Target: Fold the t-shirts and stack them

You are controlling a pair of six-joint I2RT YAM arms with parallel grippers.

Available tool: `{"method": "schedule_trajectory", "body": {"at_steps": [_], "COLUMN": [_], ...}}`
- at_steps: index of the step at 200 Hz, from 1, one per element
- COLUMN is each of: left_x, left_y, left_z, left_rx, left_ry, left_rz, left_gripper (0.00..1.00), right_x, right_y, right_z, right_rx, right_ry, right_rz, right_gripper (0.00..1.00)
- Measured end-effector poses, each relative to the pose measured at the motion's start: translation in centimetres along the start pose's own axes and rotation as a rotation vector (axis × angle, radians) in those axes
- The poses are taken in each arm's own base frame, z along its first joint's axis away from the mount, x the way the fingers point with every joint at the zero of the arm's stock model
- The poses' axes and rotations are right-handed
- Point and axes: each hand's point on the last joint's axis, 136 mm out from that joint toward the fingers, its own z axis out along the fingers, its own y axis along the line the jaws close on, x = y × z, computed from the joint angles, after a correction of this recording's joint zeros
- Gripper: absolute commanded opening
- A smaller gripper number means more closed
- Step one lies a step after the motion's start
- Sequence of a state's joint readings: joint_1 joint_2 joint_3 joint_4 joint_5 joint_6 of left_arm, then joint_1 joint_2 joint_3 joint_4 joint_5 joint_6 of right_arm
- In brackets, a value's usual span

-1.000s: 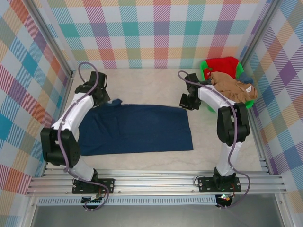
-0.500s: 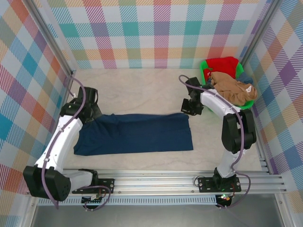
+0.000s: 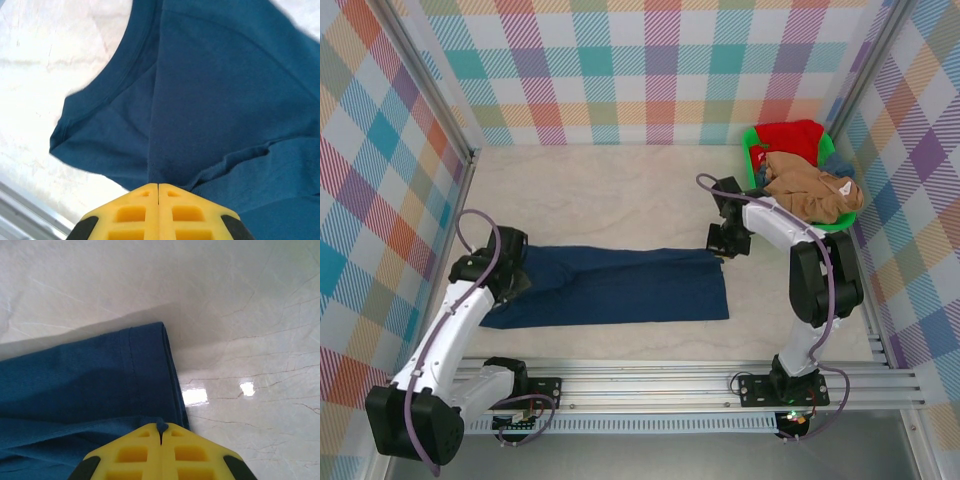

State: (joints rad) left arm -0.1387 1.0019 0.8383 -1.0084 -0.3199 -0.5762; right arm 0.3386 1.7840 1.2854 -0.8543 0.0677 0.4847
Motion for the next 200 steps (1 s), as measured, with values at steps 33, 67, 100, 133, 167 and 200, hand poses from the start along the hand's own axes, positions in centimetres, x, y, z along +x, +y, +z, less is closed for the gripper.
{"method": "schedule_trajectory", "body": {"at_steps": [33,67,100,133,167,200], "left_x": [0.7,0.6,0.5,-0.1,-0.3,0.4], "left_y": [0.6,1.1,2.1,3.3,3.6,3.9], "left_z": [0.9,1.1,0.9,-0.1,-0.2,0.5], "left_rx": [-0.055,-0.086,-0.129,-0.152,-0.158,-0.179], "left_ry": [0.033,0.022,-0.002,-0.067,-0.087,-0.067], "left_rz": [-0.025,-0.068,-0.111,-0.154,-0.175,-0.178], "left_gripper": [0.0,0.0,0.0,0.0,0.0,0.0], "right_x": [0.4,0.3,0.1,0.2,0.6,1.4], "right_y": [-0.4,-0.6,-0.9,-1.0,-0.5,0.1], "right_z": [0.4,0.4,0.3,0.3,0.3,0.6], "right_rx": [0.019,0.035,0.05,0.056,0.052,0.052], "right_ry": [0.008,0.0,-0.006,-0.004,0.003,0.013], "right_rz": [-0.007,-0.012,-0.027,-0.034,-0.05,-0.065], "right_gripper": [0.0,0.0,0.0,0.0,0.0,0.0]}}
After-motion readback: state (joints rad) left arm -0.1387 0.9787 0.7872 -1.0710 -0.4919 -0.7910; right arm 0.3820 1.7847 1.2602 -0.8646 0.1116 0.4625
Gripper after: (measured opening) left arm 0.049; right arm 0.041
